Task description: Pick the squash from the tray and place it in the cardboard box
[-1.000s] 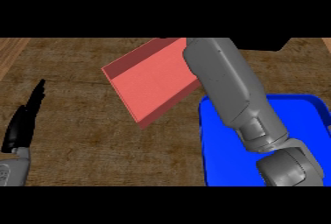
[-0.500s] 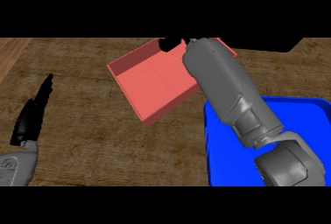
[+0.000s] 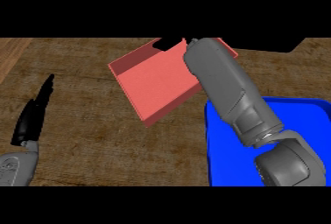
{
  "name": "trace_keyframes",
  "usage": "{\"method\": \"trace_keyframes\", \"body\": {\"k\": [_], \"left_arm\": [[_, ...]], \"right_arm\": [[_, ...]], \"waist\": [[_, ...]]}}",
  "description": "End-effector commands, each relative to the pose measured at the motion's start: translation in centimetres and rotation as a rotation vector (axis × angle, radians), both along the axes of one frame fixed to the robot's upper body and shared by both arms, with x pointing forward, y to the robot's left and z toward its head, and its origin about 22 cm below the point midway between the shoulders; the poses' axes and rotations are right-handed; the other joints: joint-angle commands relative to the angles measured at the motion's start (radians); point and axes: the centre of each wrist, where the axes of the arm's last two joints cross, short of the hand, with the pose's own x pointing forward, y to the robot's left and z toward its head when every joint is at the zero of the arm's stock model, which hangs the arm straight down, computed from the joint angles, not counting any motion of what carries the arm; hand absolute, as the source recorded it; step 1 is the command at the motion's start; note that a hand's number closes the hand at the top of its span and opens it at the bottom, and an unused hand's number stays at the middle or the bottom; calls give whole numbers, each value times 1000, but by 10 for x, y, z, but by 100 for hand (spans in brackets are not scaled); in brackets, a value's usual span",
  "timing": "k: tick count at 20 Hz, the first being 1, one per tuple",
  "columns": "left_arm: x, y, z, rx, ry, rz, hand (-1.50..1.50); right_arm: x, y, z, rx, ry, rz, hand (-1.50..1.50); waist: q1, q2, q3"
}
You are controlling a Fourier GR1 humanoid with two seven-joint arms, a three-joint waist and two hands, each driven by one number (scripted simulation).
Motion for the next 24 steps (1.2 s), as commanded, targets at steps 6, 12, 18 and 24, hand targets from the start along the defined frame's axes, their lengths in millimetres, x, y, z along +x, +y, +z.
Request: {"method": "trace_keyframes", "body": {"k": [6,12,18,24], "left_arm": [[-4,18,-1,3,3,47,0],[-9,27,-1,-5,20,53,0],[-19,28,-20,9,20,87,0],[-30,20,-9,-13,27,113,0]], "right_arm": [[8,-28,13,295,-169,-80,-150],[17,-77,16,389,-184,-58,-150],[17,-134,-1,374,-183,-104,-150],[1,-234,-23,325,-146,-120,-150]], "waist": [[-38,-9,1],[-68,-24,1],[-96,-34,0],[-112,-46,1]]}}
